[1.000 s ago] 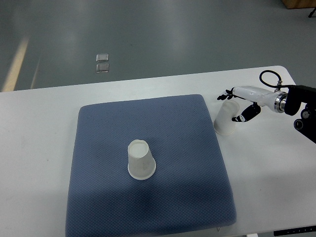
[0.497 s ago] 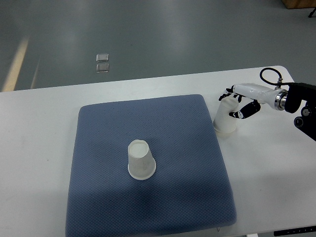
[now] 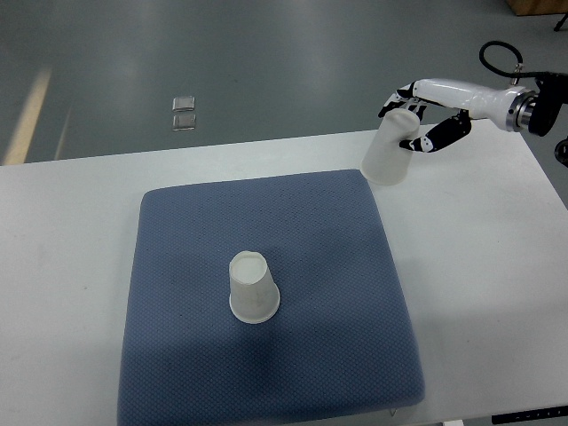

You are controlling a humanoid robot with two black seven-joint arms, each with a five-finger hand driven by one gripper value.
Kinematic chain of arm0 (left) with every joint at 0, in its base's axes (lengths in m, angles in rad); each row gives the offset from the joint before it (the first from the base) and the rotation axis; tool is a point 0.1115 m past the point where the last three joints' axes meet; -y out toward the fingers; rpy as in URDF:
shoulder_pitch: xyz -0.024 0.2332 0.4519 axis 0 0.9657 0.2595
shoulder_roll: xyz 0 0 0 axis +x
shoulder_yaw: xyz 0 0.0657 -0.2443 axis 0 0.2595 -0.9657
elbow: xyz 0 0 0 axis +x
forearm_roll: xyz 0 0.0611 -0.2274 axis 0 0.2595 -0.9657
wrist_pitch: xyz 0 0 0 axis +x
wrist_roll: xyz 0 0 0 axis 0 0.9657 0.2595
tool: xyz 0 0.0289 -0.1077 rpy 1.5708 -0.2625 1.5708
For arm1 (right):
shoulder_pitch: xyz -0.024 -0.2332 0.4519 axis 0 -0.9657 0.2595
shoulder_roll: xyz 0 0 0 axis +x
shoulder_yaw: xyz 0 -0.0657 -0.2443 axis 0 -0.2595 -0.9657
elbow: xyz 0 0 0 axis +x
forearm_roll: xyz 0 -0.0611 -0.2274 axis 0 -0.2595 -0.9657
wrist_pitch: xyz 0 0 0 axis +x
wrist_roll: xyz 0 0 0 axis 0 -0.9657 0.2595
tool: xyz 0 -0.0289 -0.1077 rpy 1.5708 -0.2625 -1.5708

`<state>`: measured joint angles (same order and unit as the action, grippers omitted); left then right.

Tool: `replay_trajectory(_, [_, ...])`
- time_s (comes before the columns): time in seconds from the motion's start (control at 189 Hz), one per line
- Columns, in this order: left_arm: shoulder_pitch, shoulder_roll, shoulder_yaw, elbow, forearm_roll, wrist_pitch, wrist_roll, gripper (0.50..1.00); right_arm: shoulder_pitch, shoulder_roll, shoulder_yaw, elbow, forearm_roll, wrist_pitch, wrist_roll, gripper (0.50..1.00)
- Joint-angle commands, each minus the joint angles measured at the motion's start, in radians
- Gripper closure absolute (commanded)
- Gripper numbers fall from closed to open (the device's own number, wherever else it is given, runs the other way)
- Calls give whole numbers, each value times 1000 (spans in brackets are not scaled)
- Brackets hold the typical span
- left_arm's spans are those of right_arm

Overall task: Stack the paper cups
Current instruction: 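Lift the cup with the right hand and carry it over the pad cup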

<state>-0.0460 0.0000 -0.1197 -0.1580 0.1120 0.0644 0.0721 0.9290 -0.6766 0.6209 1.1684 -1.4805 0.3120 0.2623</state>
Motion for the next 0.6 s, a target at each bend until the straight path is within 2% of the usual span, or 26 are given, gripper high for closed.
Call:
replay_trajectory(0.0, [0, 0, 0, 0, 0, 0, 0, 500, 33, -34, 0, 111, 75, 32, -8, 989])
replay_trajectory(0.116, [0, 0, 0, 0, 0, 0, 0, 500, 50, -40, 3, 224, 86, 55, -8, 989])
replay_trajectory(0.259, [0, 0, 0, 0, 0, 0, 0, 500, 60, -8, 2, 300, 86, 61, -8, 989])
replay_trajectory(0.593, [0, 0, 0, 0, 0, 0, 0, 500, 117, 178, -6, 318, 74, 124, -26, 989])
